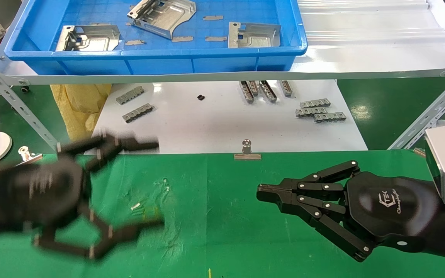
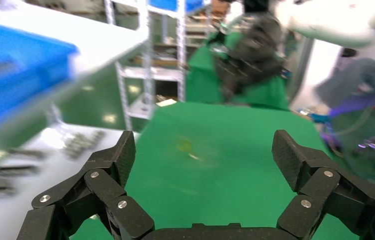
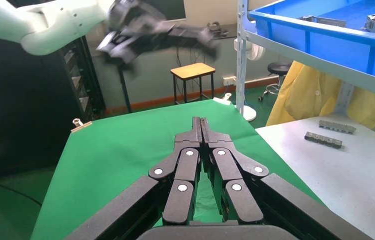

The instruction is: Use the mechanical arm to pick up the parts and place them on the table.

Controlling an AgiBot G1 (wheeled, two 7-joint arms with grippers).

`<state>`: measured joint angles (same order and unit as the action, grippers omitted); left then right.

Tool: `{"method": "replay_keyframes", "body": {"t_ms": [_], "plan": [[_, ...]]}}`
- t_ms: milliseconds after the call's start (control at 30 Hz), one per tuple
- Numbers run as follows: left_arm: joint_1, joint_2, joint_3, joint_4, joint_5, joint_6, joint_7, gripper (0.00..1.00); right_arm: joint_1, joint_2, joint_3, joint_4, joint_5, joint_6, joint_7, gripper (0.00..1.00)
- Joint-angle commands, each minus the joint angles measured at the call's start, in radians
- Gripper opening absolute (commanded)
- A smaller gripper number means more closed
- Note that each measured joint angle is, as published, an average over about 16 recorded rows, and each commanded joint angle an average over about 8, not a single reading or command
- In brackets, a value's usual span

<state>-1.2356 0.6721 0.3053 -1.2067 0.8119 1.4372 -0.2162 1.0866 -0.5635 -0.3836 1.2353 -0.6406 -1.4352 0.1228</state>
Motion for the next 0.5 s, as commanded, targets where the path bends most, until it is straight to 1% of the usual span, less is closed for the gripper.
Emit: {"method": "replay_keyframes", "body": {"t_ms": [33, 100, 200, 400, 500], "plan": [[-0.041, 0.006, 0.0, 0.009, 0.014, -0.011, -0.009, 1.0, 0.0, 0.0, 0.0, 0.0, 0.0, 0.0, 0.0, 0.0], [-0.122, 0.047, 0.022, 0.063, 0.066, -0.042, -0.023, 1.0, 0.0, 0.0, 0.0, 0.0, 0.0, 0.0, 0.0, 0.0], [-0.262, 0.132, 0.067, 0.186, 0.166, -0.099, -0.032, 1.0, 0.0, 0.0, 0.0, 0.0, 0.0, 0.0, 0.0, 0.0], [-0.528, 0.315, 0.145, 0.531, 0.346, -0.224, 0.018, 1.0, 0.0, 0.0, 0.0, 0.0, 0.0, 0.0, 0.0, 0.0], [-0.627, 0.4, 0.166, 0.71, 0.41, -0.343, 0.053, 1.0, 0.0, 0.0, 0.0, 0.0, 0.0, 0.0, 0.0, 0.0]]}}
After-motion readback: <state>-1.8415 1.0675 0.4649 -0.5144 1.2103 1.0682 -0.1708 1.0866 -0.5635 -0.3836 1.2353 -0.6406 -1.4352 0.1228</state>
